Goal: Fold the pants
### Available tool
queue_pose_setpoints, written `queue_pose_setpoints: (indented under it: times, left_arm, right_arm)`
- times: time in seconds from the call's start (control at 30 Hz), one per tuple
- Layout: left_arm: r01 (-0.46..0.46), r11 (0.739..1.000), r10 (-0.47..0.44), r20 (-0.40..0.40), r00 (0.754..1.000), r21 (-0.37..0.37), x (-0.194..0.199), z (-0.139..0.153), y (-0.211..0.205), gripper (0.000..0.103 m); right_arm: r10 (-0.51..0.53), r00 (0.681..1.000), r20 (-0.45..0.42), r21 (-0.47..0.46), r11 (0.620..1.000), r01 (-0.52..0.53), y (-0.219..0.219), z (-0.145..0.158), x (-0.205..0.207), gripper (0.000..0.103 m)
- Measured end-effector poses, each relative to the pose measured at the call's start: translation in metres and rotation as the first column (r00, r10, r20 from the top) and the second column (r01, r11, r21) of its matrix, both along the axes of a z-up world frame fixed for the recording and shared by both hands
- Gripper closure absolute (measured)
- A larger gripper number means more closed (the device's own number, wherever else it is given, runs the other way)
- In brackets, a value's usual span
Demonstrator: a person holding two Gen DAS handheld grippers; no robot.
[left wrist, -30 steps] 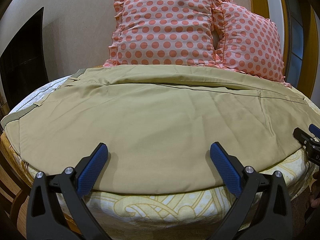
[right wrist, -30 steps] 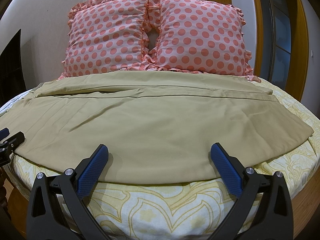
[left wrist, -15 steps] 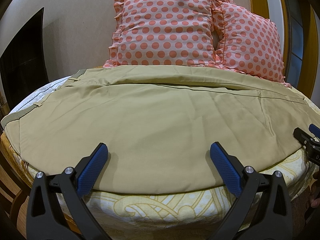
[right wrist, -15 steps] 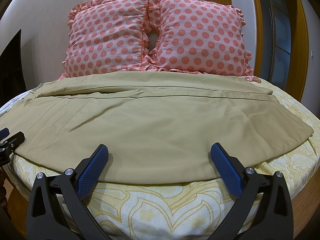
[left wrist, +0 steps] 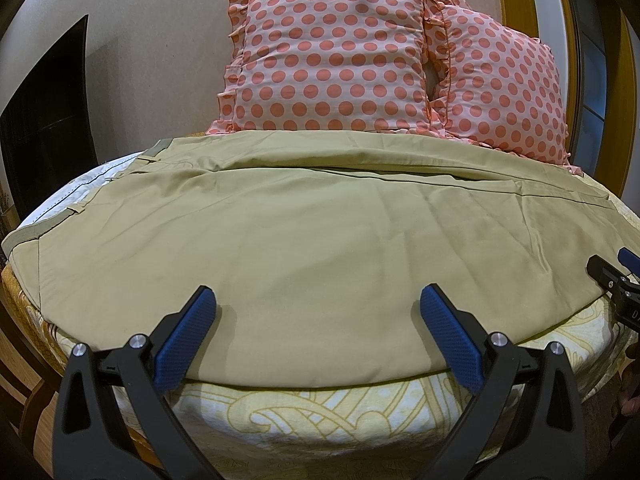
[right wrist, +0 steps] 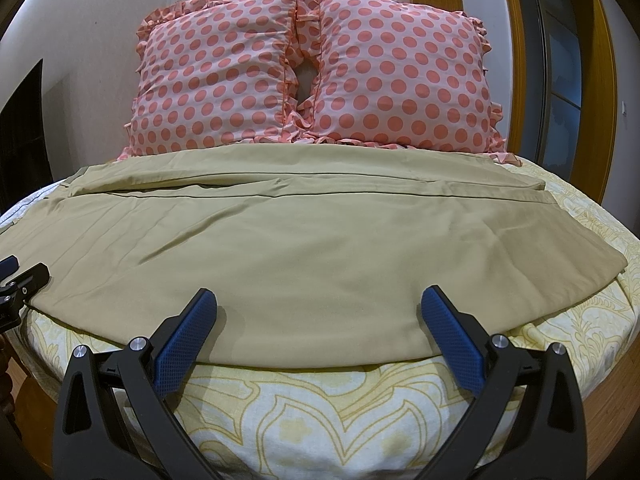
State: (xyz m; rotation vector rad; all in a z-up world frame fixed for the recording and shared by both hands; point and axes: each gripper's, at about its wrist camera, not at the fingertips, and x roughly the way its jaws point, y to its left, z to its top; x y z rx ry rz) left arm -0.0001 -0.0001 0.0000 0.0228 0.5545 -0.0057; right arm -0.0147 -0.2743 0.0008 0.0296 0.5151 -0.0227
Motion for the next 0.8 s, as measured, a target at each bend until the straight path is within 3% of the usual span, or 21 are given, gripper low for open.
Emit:
queue_pose_setpoints:
  times: [0.53, 0.6, 0.67, 0.73, 0.8]
  left_arm:
    - [0.014, 1.000, -0.013, -0.026, 1.000, 0.005, 0.004, 0.003, -0.001, 0.002]
    - [0.028, 1.000, -0.028, -0.053, 0.998, 0.000, 0.009, 0.007, 0.002, 0.002]
    - [0.002, 1.000, -0.002, -0.047, 0.999, 0.000, 0.015, 0.017, 0.012, 0.002]
    - [-0.035, 0.999, 0.035, -0.028, 0.999, -0.006, 0.027, 0.029, 0.022, 0.002]
    - [-0.071, 0.997, 0.070, -0.026, 0.997, -0.031, 0.040, 0.037, 0.032, 0.002]
  right_arm:
    - [0.011, 1.000, -0.016, -0.002, 1.000, -0.011, 0.000, 0.004, -0.003, 0.001]
    - [0.060, 0.993, -0.106, 0.021, 0.998, -0.058, -0.006, 0.016, 0.010, 0.001]
    - [0.081, 0.989, -0.123, 0.082, 0.994, -0.071, -0.019, 0.035, 0.018, 0.001]
    - [0.034, 0.996, -0.085, 0.131, 0.991, -0.023, -0.046, 0.064, 0.035, 0.001]
    - [-0.071, 0.991, -0.112, 0.170, 0.981, 0.089, -0.081, 0.085, 0.075, 0.001]
